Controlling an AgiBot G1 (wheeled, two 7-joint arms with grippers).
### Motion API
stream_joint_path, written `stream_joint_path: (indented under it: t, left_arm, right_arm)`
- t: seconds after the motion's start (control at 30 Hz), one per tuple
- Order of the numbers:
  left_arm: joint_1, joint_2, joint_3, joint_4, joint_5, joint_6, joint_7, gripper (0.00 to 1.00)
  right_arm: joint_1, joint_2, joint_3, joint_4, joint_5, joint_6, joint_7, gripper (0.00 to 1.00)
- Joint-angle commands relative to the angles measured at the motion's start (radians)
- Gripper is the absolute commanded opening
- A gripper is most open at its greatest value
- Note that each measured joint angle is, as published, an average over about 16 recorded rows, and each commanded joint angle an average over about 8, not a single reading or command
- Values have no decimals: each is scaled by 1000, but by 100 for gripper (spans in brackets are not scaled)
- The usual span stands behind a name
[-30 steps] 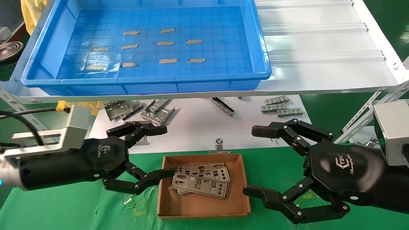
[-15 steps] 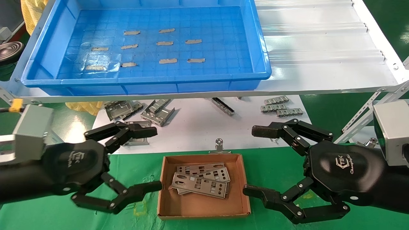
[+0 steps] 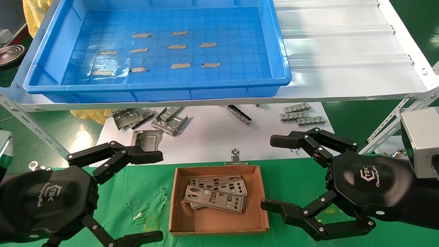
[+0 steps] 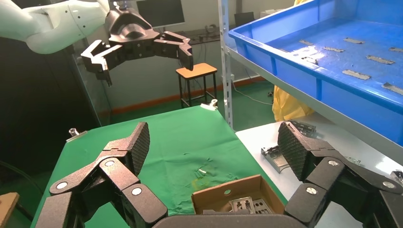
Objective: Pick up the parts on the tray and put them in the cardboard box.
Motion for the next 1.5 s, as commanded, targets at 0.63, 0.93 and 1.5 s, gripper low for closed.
stream_joint_path:
  t: [0.63,0.93,1.5]
  left_arm:
    - [-2,2,2,5,1,-1,0,100]
    - [-4,4,4,10,3,0,1,100]
    - [-5,5,6,13,4,0,2,100]
  right_arm:
    - [0,0,0,0,0,0,0,100]
    - [0,0,0,0,0,0,0,100]
    - [0,0,0,0,0,0,0,100]
